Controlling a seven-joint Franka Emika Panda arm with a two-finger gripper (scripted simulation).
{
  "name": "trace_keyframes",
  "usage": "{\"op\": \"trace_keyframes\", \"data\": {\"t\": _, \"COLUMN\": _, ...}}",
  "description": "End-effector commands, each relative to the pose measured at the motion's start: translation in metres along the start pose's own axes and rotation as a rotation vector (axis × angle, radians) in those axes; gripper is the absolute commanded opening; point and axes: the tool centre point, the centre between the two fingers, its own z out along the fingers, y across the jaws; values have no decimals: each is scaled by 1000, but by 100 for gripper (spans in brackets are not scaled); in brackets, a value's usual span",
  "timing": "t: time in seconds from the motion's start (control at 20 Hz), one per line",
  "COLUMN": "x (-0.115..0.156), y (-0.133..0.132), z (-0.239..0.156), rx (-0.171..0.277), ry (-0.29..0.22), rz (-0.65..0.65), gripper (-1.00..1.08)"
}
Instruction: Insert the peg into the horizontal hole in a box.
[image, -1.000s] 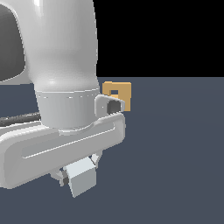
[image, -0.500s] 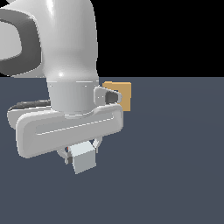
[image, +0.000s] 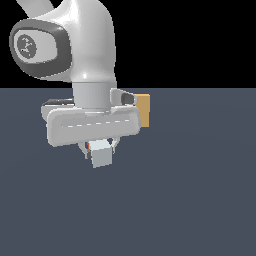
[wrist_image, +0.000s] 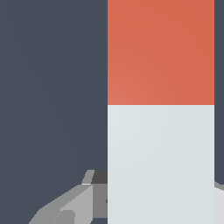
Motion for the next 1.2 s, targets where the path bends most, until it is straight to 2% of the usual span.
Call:
{"op": "trace_keyframes", "data": {"t": 0.0, "x": 16, "y": 9, "z": -5, "rx": -2, "ry": -1, "rz": 37, "gripper": -100}}
{"op": "trace_keyframes", "data": {"t": 0.8, "x": 109, "y": 78, "z": -31, "rx": -2, "ry": -1, "rz": 271, "gripper": -100}}
{"op": "trace_keyframes", "data": {"t": 1.15, "x": 139, "y": 113, "z": -41, "rx": -2, "ry": -1, "rz": 363, "gripper": -100}}
